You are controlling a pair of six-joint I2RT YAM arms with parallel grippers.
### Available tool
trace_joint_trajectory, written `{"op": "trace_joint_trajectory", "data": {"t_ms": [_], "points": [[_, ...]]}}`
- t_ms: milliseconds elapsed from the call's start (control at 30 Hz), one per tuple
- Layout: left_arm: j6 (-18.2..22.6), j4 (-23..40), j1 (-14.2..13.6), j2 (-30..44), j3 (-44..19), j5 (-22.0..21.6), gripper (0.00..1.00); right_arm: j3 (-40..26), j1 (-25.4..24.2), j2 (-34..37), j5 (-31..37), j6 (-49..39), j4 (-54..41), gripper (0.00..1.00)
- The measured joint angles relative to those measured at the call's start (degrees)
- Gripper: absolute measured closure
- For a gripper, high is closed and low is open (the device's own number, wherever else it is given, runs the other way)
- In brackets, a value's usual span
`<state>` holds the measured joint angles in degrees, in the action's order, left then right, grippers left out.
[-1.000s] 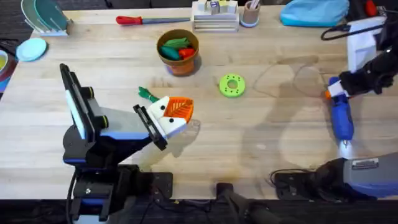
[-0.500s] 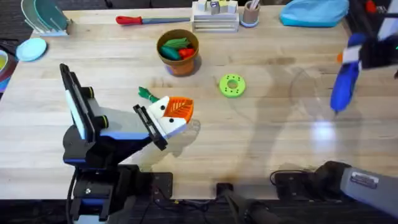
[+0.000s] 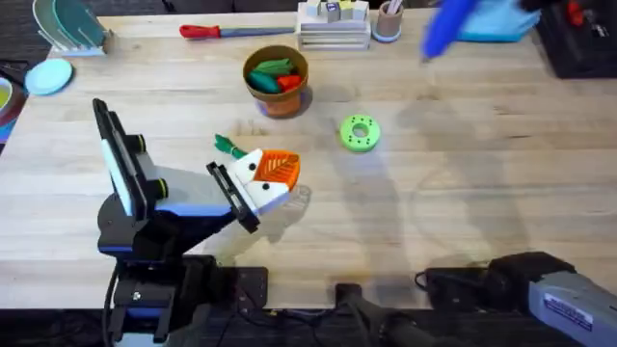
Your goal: Pick up the gripper from the table and insert it into the empty holder that is missing its gripper. Then pick up a screw, insert it into the mounting hole, and use the screwdriver to tighten it. Finally, clean up the table by picking up the vegetable and placing it into the bucket.
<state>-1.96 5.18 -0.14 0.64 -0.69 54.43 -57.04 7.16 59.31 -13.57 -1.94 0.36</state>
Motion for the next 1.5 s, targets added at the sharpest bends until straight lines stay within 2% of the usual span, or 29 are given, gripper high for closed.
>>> {"op": "trace_joint_trajectory", "data": {"t_ms": [167, 300, 467, 633, 767, 933, 1500], "points": [[0.0, 0.0, 0.0, 0.0, 0.0, 0.0, 0.988, 2.3, 14.2, 1.9, -0.9, 2.8, 10.2, 0.98], [0.0, 0.0, 0.0, 0.0, 0.0, 0.0, 0.988, 2.3, 23.1, 2.2, -2.4, 3.7, 12.7, 0.98], [0.0, 0.0, 0.0, 0.0, 0.0, 0.0, 0.988, 2.4, 31.3, 2.2, -4.9, 4.0, 13.6, 0.98], [0.0, 0.0, 0.0, 0.0, 0.0, 0.0, 0.988, 2.4, 38.3, 3.0, -6.6, 3.7, 19.2, 0.98], [0.0, 0.0, 0.0, 0.0, 0.0, 0.0, 0.988, 2.4, 41.9, 5.8, -7.1, 3.4, 24.6, 0.98], [0.0, 0.0, 0.0, 0.0, 0.0, 0.0, 0.988, 2.4, 44.5, 9.0, -7.3, 3.5, 25.4, 0.98], [0.0, 0.0, 0.0, 0.0, 0.0, 0.0, 0.988, 2.4, 44.5, 9.5, -8.8, 0.0, 25.2, 0.98]]}}
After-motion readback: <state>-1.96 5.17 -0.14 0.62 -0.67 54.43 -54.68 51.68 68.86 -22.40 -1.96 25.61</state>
